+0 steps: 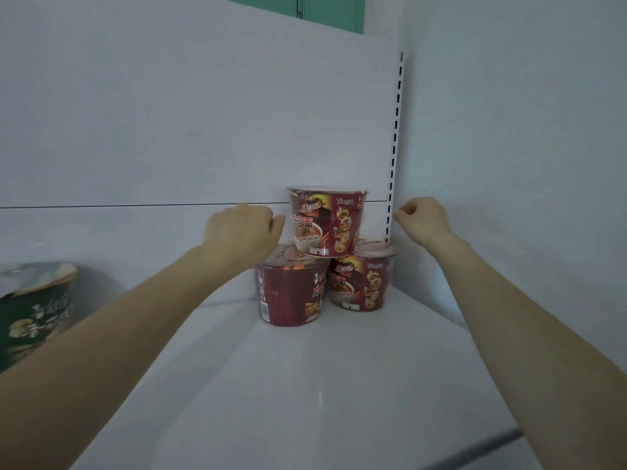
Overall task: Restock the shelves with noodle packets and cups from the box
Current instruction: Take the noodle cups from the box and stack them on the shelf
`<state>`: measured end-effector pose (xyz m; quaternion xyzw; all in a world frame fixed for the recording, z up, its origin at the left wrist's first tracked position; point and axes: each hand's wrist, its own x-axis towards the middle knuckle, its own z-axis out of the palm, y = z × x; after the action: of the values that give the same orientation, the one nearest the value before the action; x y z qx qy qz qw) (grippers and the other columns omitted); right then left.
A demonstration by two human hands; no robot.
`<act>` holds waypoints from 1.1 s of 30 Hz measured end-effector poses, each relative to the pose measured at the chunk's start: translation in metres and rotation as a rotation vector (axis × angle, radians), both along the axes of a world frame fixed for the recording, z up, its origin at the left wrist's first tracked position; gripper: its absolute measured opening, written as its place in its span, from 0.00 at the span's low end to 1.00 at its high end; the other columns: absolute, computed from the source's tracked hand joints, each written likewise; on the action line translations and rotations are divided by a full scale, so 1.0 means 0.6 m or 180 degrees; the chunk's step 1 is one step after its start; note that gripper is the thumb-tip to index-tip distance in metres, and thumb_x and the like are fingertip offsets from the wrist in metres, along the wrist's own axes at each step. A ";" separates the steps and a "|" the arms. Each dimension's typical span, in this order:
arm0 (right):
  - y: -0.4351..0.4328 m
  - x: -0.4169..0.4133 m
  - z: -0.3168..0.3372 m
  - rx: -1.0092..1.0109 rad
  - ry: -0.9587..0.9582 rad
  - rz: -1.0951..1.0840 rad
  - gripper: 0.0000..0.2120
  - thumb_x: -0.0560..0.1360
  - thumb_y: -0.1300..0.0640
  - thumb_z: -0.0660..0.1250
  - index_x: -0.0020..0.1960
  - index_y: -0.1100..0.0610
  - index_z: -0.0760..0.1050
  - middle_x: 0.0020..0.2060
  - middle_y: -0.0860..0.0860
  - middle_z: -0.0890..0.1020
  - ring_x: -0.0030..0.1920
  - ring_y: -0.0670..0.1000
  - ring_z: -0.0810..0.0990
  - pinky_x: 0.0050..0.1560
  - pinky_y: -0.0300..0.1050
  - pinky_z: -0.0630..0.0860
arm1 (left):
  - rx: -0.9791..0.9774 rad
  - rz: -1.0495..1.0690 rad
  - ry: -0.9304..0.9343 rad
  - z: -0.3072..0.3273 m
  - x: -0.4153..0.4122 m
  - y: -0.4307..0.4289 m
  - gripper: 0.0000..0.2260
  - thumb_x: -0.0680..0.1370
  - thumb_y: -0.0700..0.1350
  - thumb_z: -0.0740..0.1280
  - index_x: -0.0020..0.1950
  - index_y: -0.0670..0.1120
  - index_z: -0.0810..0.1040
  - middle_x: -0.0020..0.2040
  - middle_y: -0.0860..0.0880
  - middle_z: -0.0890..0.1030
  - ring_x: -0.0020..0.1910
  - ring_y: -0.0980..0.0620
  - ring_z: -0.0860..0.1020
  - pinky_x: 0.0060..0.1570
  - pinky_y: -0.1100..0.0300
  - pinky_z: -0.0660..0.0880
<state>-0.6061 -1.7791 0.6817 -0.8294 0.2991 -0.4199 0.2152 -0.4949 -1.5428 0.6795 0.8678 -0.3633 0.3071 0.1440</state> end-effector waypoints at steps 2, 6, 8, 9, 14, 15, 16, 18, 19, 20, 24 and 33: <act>0.032 -0.019 0.008 -0.0095 -0.0008 -0.0058 0.12 0.75 0.61 0.60 0.48 0.70 0.78 0.47 0.63 0.82 0.52 0.60 0.78 0.43 0.43 0.69 | 0.0243 -0.0048 -0.0121 -0.012 -0.029 0.020 0.20 0.81 0.53 0.50 0.47 0.42 0.76 0.48 0.41 0.78 0.43 0.42 0.73 0.41 0.57 0.65; 0.107 -0.069 0.016 -0.0314 -0.0023 -0.0138 0.13 0.75 0.62 0.60 0.49 0.71 0.77 0.49 0.64 0.81 0.53 0.61 0.78 0.47 0.46 0.72 | 0.0478 -0.0306 -0.0285 -0.034 -0.093 0.065 0.20 0.82 0.55 0.48 0.46 0.45 0.74 0.46 0.43 0.77 0.44 0.42 0.75 0.40 0.57 0.65; 0.148 -0.101 0.012 -0.0370 -0.0062 -0.0156 0.12 0.75 0.62 0.60 0.50 0.70 0.77 0.51 0.62 0.81 0.54 0.59 0.78 0.49 0.44 0.72 | 0.0536 -0.0465 -0.0311 -0.046 -0.129 0.091 0.20 0.82 0.54 0.48 0.52 0.46 0.76 0.51 0.44 0.78 0.45 0.43 0.75 0.40 0.58 0.65; 0.169 -0.117 0.008 -0.0395 -0.0064 -0.0164 0.11 0.76 0.61 0.60 0.50 0.68 0.78 0.51 0.60 0.81 0.54 0.58 0.78 0.48 0.42 0.71 | 0.0555 -0.0563 -0.0342 -0.053 -0.147 0.104 0.19 0.82 0.53 0.48 0.56 0.47 0.75 0.55 0.45 0.78 0.48 0.44 0.76 0.41 0.58 0.64; 0.273 -0.208 -0.025 -0.0509 0.0060 -0.0237 0.10 0.76 0.60 0.61 0.50 0.63 0.79 0.52 0.57 0.81 0.54 0.55 0.77 0.48 0.38 0.68 | 0.0531 -0.1173 -0.0403 -0.098 -0.244 0.172 0.16 0.81 0.53 0.50 0.47 0.46 0.72 0.48 0.44 0.79 0.46 0.42 0.77 0.38 0.58 0.65; 0.292 -0.228 -0.034 -0.0525 0.0098 -0.0266 0.10 0.76 0.60 0.61 0.50 0.62 0.79 0.51 0.56 0.82 0.53 0.54 0.78 0.48 0.38 0.68 | 0.0525 -0.1252 -0.0458 -0.108 -0.264 0.184 0.16 0.81 0.53 0.50 0.48 0.45 0.72 0.45 0.45 0.78 0.44 0.43 0.76 0.38 0.57 0.65; 0.311 -0.249 -0.045 -0.0513 0.0135 -0.0283 0.10 0.76 0.59 0.61 0.50 0.62 0.79 0.51 0.56 0.82 0.53 0.54 0.78 0.48 0.38 0.68 | 0.0534 -0.1326 -0.0492 -0.120 -0.283 0.195 0.16 0.81 0.54 0.50 0.49 0.45 0.72 0.42 0.47 0.76 0.41 0.45 0.75 0.37 0.58 0.65; 0.344 -0.290 -0.067 -0.0450 0.0207 -0.0264 0.10 0.76 0.58 0.61 0.51 0.61 0.78 0.51 0.55 0.82 0.52 0.52 0.78 0.48 0.38 0.69 | 0.0554 -0.1488 -0.0443 -0.147 -0.324 0.214 0.17 0.82 0.54 0.49 0.48 0.46 0.72 0.35 0.50 0.69 0.36 0.48 0.70 0.34 0.58 0.63; 0.358 -0.312 -0.079 -0.0433 0.0262 -0.0258 0.10 0.76 0.58 0.61 0.52 0.61 0.78 0.51 0.54 0.81 0.52 0.52 0.78 0.48 0.38 0.69 | 0.0576 -0.1569 -0.0390 -0.161 -0.344 0.222 0.16 0.82 0.55 0.49 0.46 0.47 0.70 0.33 0.51 0.67 0.35 0.49 0.69 0.32 0.59 0.62; 0.371 -0.334 -0.092 -0.0423 0.0324 -0.0264 0.10 0.76 0.58 0.61 0.52 0.61 0.78 0.51 0.54 0.81 0.51 0.51 0.77 0.48 0.38 0.69 | 0.0598 -0.1639 -0.0341 -0.176 -0.365 0.230 0.16 0.82 0.55 0.48 0.45 0.47 0.68 0.32 0.51 0.66 0.35 0.50 0.69 0.31 0.59 0.61; 0.404 -0.413 -0.142 -0.0352 0.0545 -0.0321 0.10 0.77 0.57 0.61 0.53 0.60 0.77 0.51 0.53 0.81 0.49 0.50 0.76 0.48 0.38 0.69 | 0.0580 -0.1921 0.0003 -0.245 -0.430 0.254 0.16 0.81 0.55 0.49 0.44 0.47 0.69 0.38 0.49 0.74 0.36 0.49 0.74 0.33 0.58 0.65; 0.406 -0.557 -0.311 0.0059 0.0927 -0.0520 0.11 0.78 0.57 0.61 0.56 0.61 0.76 0.54 0.55 0.81 0.55 0.54 0.78 0.58 0.48 0.73 | 0.1373 -0.2104 0.0571 -0.424 -0.543 0.248 0.15 0.82 0.53 0.47 0.47 0.46 0.69 0.45 0.47 0.79 0.43 0.47 0.77 0.31 0.59 0.63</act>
<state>-0.9401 -1.5356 0.4950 -0.8524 0.3975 -0.3085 0.1424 -0.8204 -1.3938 0.4254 0.7378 -0.6649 0.0840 0.0807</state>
